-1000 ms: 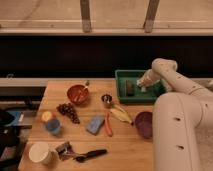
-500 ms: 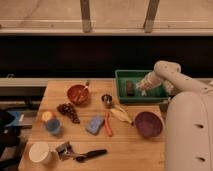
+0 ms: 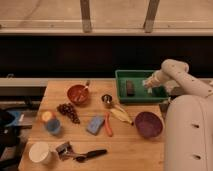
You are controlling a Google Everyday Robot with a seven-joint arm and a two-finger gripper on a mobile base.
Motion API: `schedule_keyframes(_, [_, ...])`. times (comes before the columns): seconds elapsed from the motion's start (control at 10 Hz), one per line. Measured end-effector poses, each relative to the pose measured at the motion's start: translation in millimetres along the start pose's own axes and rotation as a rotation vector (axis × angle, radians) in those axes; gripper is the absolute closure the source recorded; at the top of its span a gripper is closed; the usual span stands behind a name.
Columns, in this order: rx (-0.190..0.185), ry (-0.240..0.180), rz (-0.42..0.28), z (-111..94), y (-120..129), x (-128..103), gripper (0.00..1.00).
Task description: Wipe tray with towel
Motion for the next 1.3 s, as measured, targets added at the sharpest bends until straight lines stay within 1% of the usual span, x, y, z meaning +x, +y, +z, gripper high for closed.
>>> schedule_keyframes(0.1, [-0.008, -0.001, -0.003, 5.5, 9.2, -3.8, 1.0])
schedule_keyframes(0.2, [-0.021, 0.0, -0.014, 11.4, 24.7, -5.3, 1.0])
schedule_keyframes(0.3, [-0.047, 0.01, -0.022, 18.2, 43.0, -1.0, 1.0])
schedule_keyframes(0.4, [-0.066, 0.017, -0.037, 18.8, 54.4, 5.0, 1.0])
schedule_keyframes(0.5, [-0.084, 0.025, -0.058, 18.2, 64.5, 16.4, 1.0])
schedule_keyframes(0.6, [-0.098, 0.024, -0.076, 10.9, 70.0, 26.0, 1.0])
schedule_keyframes(0.7, [-0.097, 0.024, -0.081, 5.3, 67.3, 31.1, 1.0])
schedule_keyframes(0.8, [-0.093, 0.019, -0.081, 0.1, 63.8, 31.5, 1.0])
schedule_keyframes(1.0, [-0.06, -0.001, -0.061, -14.5, 35.8, 30.4, 1.0])
schedule_keyframes(1.1, [-0.041, -0.015, -0.047, -18.4, 22.4, 23.0, 1.0])
schedule_keyframes(1.2, [-0.025, -0.028, -0.031, -18.5, 12.2, 8.8, 1.0])
schedule_keyframes(1.3, [-0.019, -0.035, -0.019, -16.0, 8.3, -5.7, 1.0])
